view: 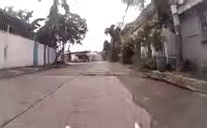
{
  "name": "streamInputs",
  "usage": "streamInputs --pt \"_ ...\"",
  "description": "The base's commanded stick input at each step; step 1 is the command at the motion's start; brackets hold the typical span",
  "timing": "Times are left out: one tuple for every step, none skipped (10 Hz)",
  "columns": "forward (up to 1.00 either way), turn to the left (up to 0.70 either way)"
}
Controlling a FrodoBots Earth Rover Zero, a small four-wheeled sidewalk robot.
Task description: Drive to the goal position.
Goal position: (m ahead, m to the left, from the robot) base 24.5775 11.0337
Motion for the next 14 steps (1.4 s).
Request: streamInputs --pt "0.7 0.0" --pt "0.7 0.0" --pt "0.7 0.0" --pt "0.7 0.0" --pt "0.7 0.0" --pt "0.7 0.0" --pt "0.7 0.0" --pt "0.7 0.0" --pt "0.7 0.0" --pt "0.7 0.0" --pt "0.7 0.0" --pt "0.7 0.0" --pt "0.7 0.0" --pt "0.7 0.0"
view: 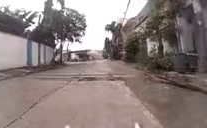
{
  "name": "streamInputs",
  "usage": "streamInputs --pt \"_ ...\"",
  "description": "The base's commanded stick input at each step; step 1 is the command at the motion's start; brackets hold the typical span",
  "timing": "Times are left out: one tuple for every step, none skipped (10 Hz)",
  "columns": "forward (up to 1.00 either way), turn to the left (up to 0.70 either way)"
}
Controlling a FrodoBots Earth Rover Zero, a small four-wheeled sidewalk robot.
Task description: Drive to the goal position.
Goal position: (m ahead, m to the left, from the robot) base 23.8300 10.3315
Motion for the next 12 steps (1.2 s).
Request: streamInputs --pt "0.7 0.0" --pt "0.7 0.0" --pt "0.7 0.0" --pt "0.7 0.0" --pt "0.7 0.0" --pt "0.7 0.0" --pt "0.7 0.0" --pt "0.7 0.0" --pt "0.7 0.0" --pt "0.7 0.0" --pt "0.7 0.0" --pt "0.7 0.0"
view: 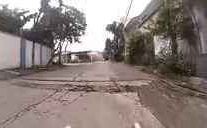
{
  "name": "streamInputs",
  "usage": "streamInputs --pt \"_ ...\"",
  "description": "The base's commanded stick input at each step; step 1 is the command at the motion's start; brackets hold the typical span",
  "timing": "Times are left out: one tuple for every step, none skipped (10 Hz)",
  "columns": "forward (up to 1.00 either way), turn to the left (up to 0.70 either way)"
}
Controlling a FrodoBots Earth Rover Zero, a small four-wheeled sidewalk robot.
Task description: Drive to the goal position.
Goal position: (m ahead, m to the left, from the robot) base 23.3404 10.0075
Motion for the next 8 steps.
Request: streamInputs --pt "0.7 0.0" --pt "0.7 0.0" --pt "0.7 0.0" --pt "0.7 0.0" --pt "0.7 0.0" --pt "0.7 0.0" --pt "0.7 0.0" --pt "0.7 0.0"
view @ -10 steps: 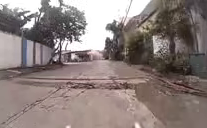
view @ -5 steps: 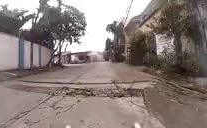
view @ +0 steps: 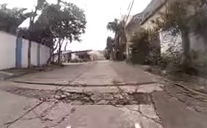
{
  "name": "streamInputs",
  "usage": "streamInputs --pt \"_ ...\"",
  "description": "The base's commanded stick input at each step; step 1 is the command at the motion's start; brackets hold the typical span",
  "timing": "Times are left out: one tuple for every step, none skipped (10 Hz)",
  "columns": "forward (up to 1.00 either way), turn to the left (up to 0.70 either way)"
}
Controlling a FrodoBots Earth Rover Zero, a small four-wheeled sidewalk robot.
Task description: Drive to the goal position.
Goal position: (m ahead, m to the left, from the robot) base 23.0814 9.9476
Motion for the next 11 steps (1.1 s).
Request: streamInputs --pt "0.7 0.0" --pt "0.7 0.0" --pt "0.7 0.0" --pt "0.7 0.0" --pt "0.7 0.0" --pt "0.7 0.0" --pt "0.7 0.0" --pt "0.7 0.0" --pt "0.7 0.0" --pt "0.7 0.0" --pt "0.7 0.0"
